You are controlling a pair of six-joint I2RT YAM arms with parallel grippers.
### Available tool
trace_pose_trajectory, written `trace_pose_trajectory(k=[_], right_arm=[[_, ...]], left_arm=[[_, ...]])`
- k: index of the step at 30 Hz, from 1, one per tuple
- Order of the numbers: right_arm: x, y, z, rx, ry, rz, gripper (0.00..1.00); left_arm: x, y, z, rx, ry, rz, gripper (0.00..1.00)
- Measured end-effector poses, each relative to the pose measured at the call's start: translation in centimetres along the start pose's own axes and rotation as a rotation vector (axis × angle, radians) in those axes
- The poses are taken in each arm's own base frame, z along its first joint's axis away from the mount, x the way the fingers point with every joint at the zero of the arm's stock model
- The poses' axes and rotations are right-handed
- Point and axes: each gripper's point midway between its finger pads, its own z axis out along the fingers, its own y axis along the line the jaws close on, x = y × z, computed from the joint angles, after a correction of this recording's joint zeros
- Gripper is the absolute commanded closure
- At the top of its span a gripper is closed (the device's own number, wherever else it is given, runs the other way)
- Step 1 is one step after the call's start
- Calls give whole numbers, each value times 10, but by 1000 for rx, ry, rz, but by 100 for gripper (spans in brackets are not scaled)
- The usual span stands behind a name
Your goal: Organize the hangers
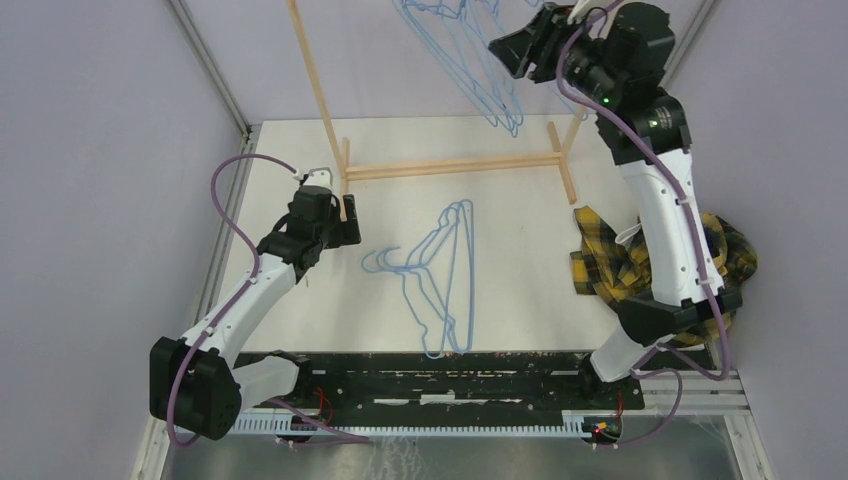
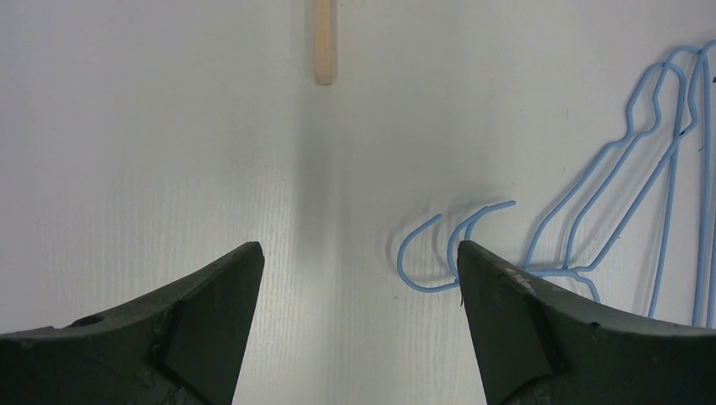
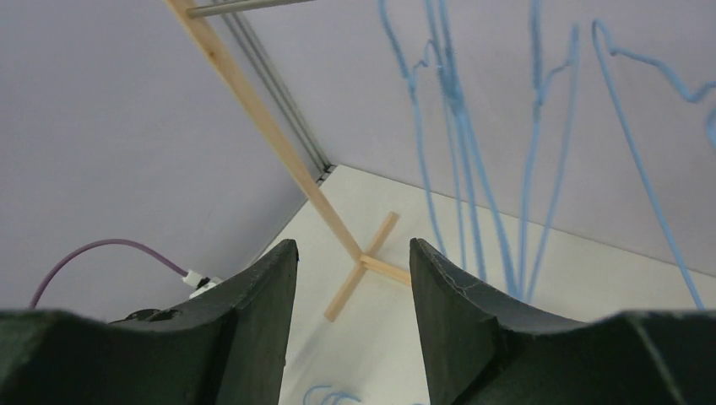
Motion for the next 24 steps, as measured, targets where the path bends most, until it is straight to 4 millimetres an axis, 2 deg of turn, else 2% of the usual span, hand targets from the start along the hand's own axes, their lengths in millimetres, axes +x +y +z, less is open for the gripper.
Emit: trace_pose_trajectory(k=[3, 10, 15, 20, 24], right_arm=[[12, 23, 25, -79, 19, -9, 39], [60, 57, 91, -189, 63, -46, 35], [85, 82, 122, -236, 43, -94, 28], [84, 95, 147, -227, -47, -138, 22], [76, 85, 169, -183, -139, -169, 16]], left_arm=[[0, 0, 0, 0, 0, 0, 9], [0, 0, 0, 0, 0, 0, 8], [0, 0, 0, 1, 0, 0, 9], [-1, -1, -1, 5, -4, -1, 9], [-3, -1, -3, 9, -11, -3, 9]])
